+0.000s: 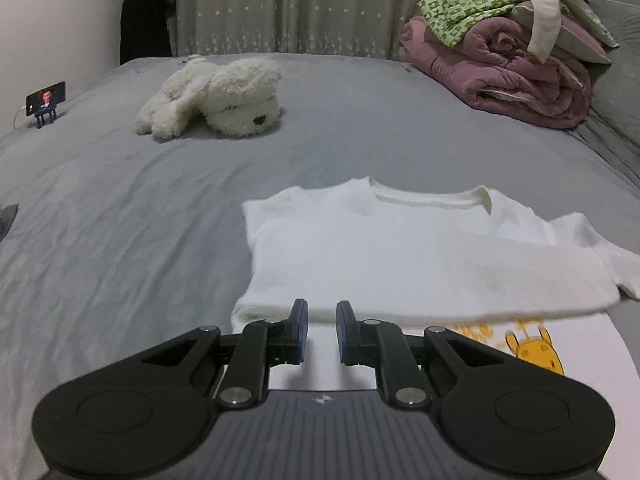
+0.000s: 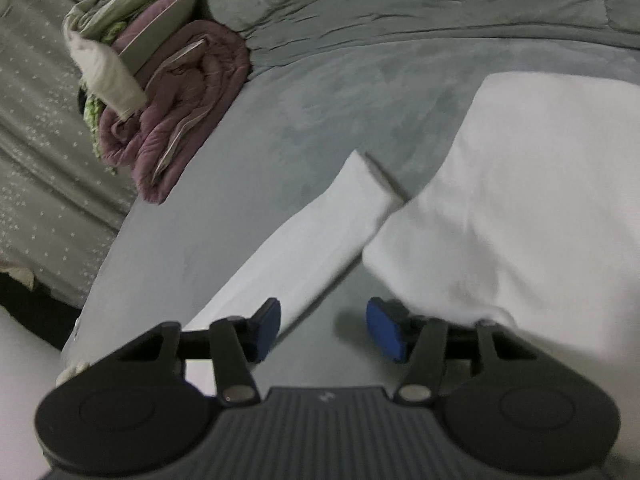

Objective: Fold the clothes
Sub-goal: 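Grasp the white sleeve cuff with the right gripper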

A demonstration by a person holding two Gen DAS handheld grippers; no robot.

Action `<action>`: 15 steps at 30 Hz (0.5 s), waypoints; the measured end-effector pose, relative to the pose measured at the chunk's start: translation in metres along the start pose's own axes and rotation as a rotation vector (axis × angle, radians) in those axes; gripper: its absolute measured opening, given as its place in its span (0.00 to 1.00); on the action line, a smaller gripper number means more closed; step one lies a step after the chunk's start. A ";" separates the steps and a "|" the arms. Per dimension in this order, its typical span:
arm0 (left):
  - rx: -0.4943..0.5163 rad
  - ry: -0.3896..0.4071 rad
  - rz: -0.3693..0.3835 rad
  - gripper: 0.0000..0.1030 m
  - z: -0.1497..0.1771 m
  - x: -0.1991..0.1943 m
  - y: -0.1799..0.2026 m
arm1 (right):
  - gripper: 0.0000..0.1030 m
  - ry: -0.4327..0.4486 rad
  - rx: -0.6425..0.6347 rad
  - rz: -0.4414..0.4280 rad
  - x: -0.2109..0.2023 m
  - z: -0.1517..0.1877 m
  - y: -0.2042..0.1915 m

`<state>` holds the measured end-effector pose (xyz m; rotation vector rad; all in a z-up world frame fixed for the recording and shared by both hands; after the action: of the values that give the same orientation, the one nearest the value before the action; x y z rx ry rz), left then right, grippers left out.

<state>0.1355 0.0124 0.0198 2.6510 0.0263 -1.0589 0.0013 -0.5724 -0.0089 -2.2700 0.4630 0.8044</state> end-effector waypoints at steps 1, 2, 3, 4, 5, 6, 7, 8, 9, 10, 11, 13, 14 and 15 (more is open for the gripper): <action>-0.006 0.000 0.003 0.13 -0.002 0.004 0.001 | 0.45 0.005 0.002 0.002 0.003 -0.003 0.001; -0.011 0.000 0.006 0.13 -0.003 0.008 0.002 | 0.45 0.009 0.004 0.005 0.007 -0.006 0.002; -0.018 -0.001 0.010 0.13 -0.005 0.013 0.003 | 0.43 0.011 0.008 0.013 0.011 -0.008 0.003; -0.029 -0.007 0.018 0.13 -0.006 0.016 0.003 | 0.42 0.014 0.010 0.022 0.015 -0.009 0.004; -0.036 -0.010 0.024 0.13 -0.007 0.019 0.003 | 0.38 0.018 0.008 0.034 0.018 -0.011 0.004; -0.034 -0.007 0.027 0.13 -0.008 0.023 0.005 | 0.36 0.021 0.003 0.048 0.022 -0.012 0.004; -0.030 -0.003 0.028 0.13 -0.009 0.026 0.006 | 0.35 0.023 -0.010 0.067 0.025 -0.013 0.004; -0.018 0.004 0.025 0.13 -0.009 0.029 0.007 | 0.34 0.025 -0.022 0.085 0.029 -0.015 0.003; -0.008 0.011 0.021 0.13 -0.010 0.031 0.008 | 0.34 0.030 -0.035 0.101 0.031 -0.015 0.001; -0.002 0.014 0.016 0.13 -0.011 0.034 0.009 | 0.34 0.035 -0.046 0.114 0.032 -0.015 -0.002; -0.005 0.013 0.015 0.13 -0.011 0.037 0.010 | 0.34 0.040 -0.059 0.128 0.034 -0.016 -0.005; -0.016 0.004 0.019 0.13 -0.009 0.041 0.009 | 0.22 0.046 -0.079 0.134 0.035 -0.017 -0.011; -0.014 0.002 0.019 0.13 -0.007 0.042 0.010 | 0.07 0.048 -0.084 0.128 0.035 -0.017 -0.014; -0.010 0.001 0.018 0.13 -0.006 0.042 0.011 | 0.07 0.052 -0.076 0.122 0.034 -0.016 -0.016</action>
<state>0.1718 -0.0001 -0.0021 2.6375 0.0077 -1.0487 0.0416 -0.5754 -0.0138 -2.3549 0.6089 0.8380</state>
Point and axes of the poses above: each gripper's, at about its wrist camera, not at the fingertips, and x roughly the way its jaws point, y to its right, z to its underside, the point moved 5 cm from there along x, roughly the way its jaws point, and after that the axes turned 15 degrees about -x, right-handed, at the moved point
